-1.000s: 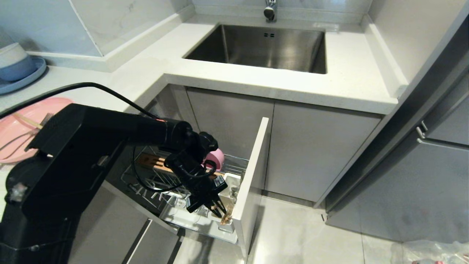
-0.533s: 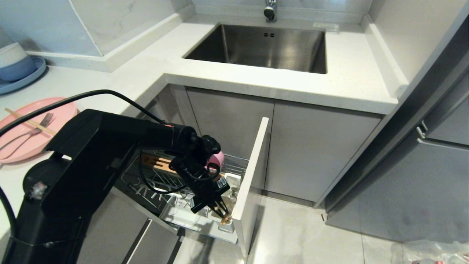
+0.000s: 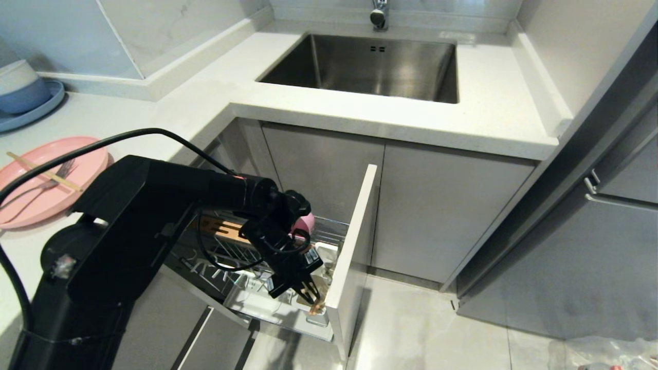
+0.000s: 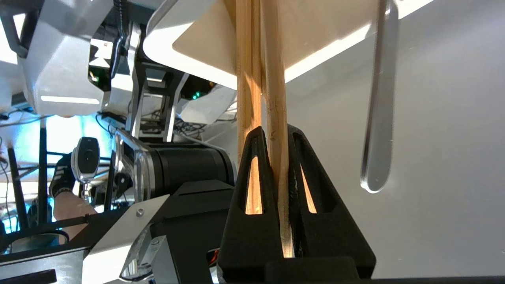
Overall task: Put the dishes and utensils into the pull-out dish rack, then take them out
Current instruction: Pick up the chopsticks and place it in the cupboard
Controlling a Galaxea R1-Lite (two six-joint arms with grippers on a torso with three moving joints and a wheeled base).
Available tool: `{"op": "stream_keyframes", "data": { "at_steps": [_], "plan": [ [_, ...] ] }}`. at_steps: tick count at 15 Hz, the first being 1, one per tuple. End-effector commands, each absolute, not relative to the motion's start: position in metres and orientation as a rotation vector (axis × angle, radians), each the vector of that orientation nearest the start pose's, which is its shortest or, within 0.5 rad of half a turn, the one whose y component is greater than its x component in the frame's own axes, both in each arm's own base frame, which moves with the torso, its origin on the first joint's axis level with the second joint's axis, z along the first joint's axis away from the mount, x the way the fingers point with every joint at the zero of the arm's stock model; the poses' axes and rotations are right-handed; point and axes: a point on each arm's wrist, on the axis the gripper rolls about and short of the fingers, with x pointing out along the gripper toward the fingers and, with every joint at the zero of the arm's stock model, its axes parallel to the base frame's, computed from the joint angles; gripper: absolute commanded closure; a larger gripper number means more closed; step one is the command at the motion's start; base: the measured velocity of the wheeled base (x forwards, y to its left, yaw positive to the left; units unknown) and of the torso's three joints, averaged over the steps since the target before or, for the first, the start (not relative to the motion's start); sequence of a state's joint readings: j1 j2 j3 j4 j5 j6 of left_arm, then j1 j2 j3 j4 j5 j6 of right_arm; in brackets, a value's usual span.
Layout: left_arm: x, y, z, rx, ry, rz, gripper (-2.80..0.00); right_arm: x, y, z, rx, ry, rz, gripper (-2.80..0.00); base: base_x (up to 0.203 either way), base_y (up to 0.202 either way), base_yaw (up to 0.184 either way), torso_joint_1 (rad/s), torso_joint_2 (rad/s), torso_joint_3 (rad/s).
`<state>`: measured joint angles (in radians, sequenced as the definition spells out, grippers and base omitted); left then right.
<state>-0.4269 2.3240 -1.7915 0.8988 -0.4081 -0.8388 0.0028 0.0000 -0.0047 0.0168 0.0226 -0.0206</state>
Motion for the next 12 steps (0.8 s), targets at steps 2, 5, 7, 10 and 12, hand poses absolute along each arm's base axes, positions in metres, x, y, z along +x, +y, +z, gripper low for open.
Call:
{"op": "stream_keyframes", "data": {
  "at_steps": [2, 5, 7, 10, 12],
  "plan": [
    [0.367, -0.175, 0.104, -0.635, 1.638, -0.029, 0.0, -0.023, 0.0, 0.075, -0.021, 0.012, 0.026, 0.0, 0.0, 0.0, 0.0, 0.0, 0.0, 0.0],
    [0.367, -0.175, 0.104, -0.636, 1.638, -0.028, -2.8, -0.023, 0.0, 0.075, -0.021, 0.012, 0.026, 0.0, 0.0, 0.0, 0.0, 0.0, 0.0, 0.0],
    [0.367, -0.175, 0.106, -0.638, 1.631, -0.032, -2.8, -0.023, 0.0, 0.075, -0.021, 0.012, 0.025, 0.0, 0.0, 0.0, 0.0, 0.0, 0.0, 0.0],
    [0.362, -0.173, 0.125, -0.646, 1.591, -0.053, -2.8, -0.023, 0.0, 0.075, -0.02, 0.012, 0.026, 0.0, 0.0, 0.0, 0.0, 0.0, 0.0, 0.0],
    [0.355, -0.169, 0.147, -0.652, 1.539, -0.076, -2.8, -0.023, 0.0, 0.075, -0.021, 0.012, 0.026, 0.0, 0.0, 0.0, 0.0, 0.0, 0.0, 0.0]
  ]
}}
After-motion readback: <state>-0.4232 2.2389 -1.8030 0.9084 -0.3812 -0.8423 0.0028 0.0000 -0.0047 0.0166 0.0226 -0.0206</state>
